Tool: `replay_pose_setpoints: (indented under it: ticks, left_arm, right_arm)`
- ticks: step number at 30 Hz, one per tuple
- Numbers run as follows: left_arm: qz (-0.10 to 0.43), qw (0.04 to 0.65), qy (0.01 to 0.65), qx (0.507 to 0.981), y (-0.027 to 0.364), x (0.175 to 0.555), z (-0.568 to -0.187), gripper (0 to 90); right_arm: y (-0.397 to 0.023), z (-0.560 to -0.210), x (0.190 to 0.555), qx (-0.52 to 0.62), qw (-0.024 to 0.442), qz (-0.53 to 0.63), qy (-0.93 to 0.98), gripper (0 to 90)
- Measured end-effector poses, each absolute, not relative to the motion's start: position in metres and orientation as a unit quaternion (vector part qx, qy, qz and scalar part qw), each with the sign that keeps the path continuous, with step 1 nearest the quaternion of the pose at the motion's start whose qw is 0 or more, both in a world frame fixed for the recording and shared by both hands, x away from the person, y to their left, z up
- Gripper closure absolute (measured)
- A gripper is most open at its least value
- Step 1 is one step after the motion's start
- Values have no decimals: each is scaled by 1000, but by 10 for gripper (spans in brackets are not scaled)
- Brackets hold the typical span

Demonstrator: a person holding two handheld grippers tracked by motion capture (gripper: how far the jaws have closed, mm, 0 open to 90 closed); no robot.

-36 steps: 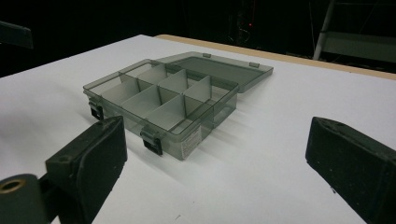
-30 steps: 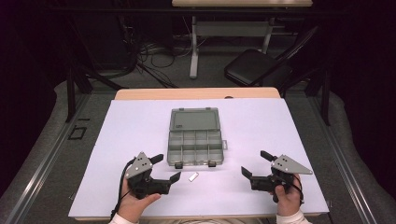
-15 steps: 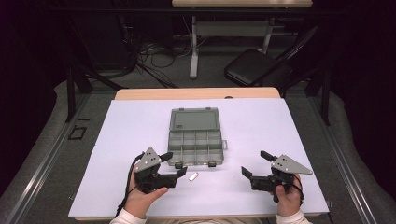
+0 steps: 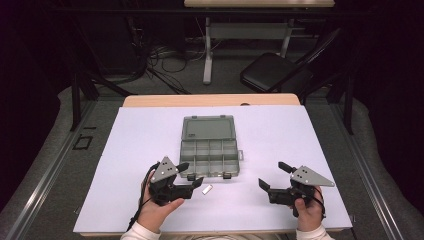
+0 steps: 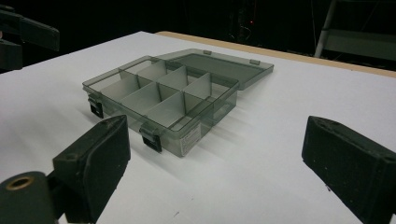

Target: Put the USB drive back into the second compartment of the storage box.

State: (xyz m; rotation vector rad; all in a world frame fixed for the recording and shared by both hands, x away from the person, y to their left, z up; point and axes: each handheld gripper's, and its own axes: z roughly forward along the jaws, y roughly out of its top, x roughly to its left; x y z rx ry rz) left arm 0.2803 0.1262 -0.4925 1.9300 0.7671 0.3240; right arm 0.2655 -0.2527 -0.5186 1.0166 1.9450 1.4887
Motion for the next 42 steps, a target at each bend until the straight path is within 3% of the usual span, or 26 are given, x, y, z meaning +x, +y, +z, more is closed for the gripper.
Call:
replay_pose_setpoints:
  ticks: [14, 27, 31, 42]
  left_arm:
    - [105, 471, 314, 818, 108, 285, -508, 374]
    - [114, 454, 320, 824, 101, 293, -520, 349]
    - [95, 452, 332, 822, 99, 296, -524, 348]
    - [97, 430, 332, 834, 90, 294, -537, 416]
  right_arm:
    - [-253, -519, 266, 369, 240, 540, 717, 104]
    - [-253, -519, 266, 367, 240, 537, 721, 112]
    - [-253, -520, 266, 367, 239, 536, 722, 115]
    - [-253, -520, 267, 367, 238, 533, 724, 122]
